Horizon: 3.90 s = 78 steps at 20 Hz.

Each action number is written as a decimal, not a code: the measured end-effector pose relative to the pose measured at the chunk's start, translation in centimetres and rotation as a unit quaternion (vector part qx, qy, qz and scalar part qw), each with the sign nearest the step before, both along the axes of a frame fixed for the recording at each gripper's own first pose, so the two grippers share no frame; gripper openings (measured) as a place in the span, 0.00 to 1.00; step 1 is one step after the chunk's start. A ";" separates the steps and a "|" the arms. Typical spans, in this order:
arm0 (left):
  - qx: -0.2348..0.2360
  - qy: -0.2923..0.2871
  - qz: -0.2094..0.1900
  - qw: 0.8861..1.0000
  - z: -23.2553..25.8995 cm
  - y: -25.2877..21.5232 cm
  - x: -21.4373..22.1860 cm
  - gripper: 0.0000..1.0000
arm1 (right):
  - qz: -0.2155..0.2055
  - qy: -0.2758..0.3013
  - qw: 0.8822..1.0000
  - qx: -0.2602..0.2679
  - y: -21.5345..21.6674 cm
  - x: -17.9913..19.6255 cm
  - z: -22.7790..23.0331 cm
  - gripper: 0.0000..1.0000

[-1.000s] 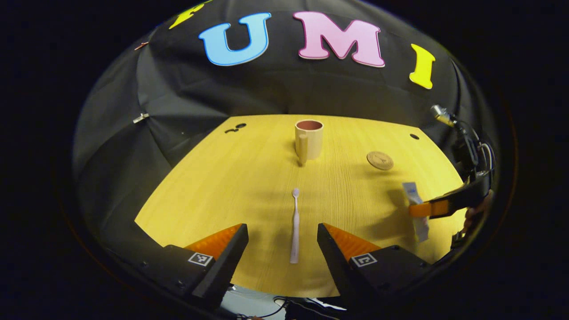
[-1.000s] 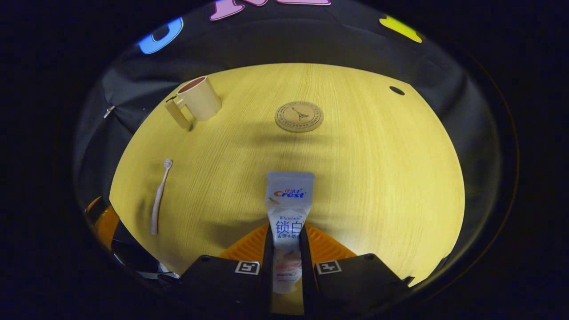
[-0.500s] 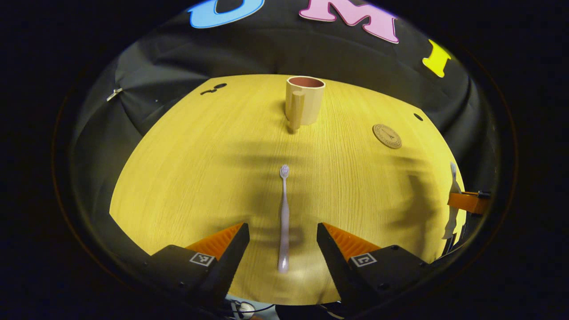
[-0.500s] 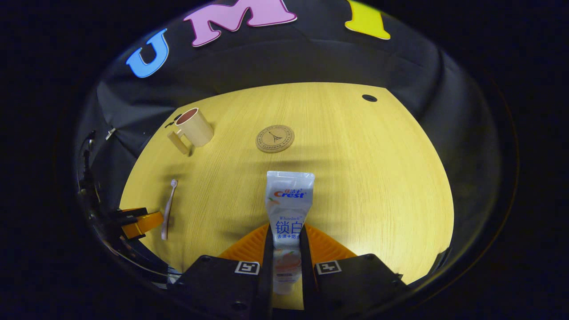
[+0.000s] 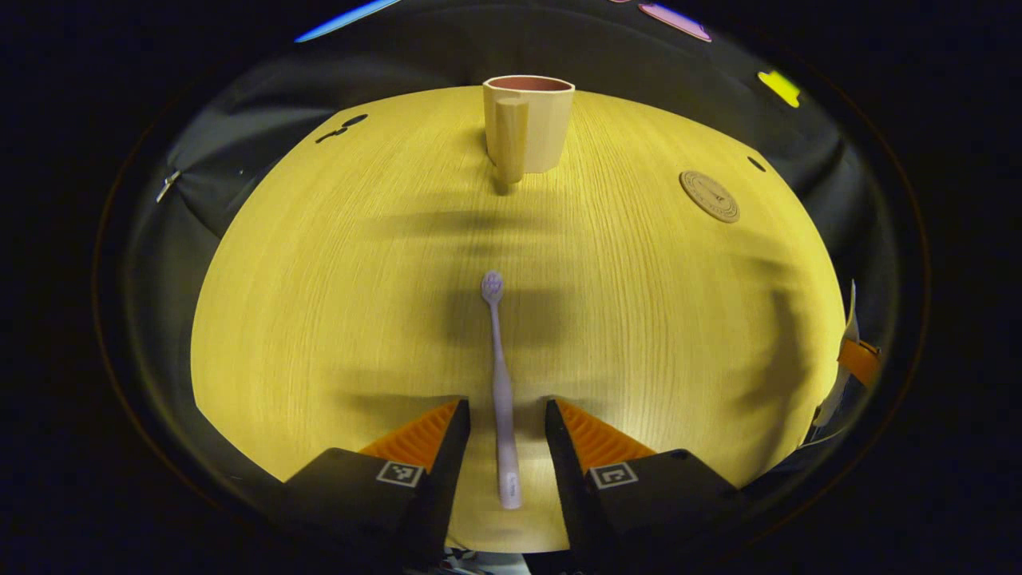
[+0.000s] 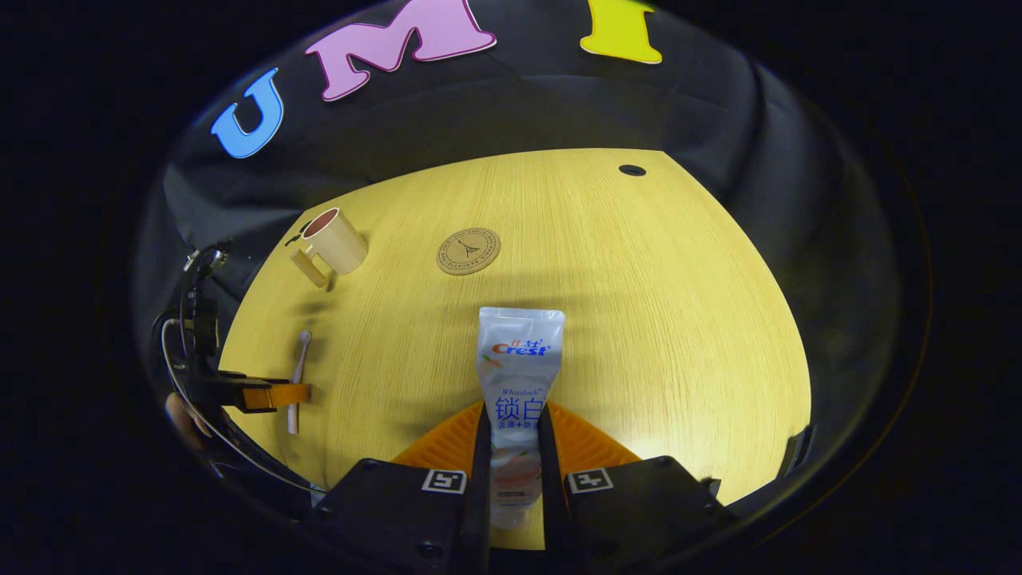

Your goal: Put the toothbrush and toothpaste on the desktop into the cup, then pick up the cup and place it on the coaster on the desktop.

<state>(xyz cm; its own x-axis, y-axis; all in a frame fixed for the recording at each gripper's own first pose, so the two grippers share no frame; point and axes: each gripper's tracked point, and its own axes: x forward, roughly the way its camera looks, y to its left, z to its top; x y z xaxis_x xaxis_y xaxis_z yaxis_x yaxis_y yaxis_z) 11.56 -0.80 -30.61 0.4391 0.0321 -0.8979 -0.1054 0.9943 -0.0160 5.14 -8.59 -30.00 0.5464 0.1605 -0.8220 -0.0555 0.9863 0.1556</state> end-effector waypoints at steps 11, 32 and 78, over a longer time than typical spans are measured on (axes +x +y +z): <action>-0.002 0.022 -0.042 0.999 0.2 -0.8 0.3 0.10 | 0.022 -0.009 1.000 -0.005 1.4 0.3 0.2 0.31; -0.092 -0.215 0.043 0.971 9.0 0.4 -2.8 0.06 | 0.105 -0.173 0.979 0.012 10.8 15.1 11.9 0.31; -0.074 -0.344 0.124 0.928 15.6 8.6 -4.7 0.06 | 0.216 -0.260 0.936 0.096 36.5 27.0 2.5 0.52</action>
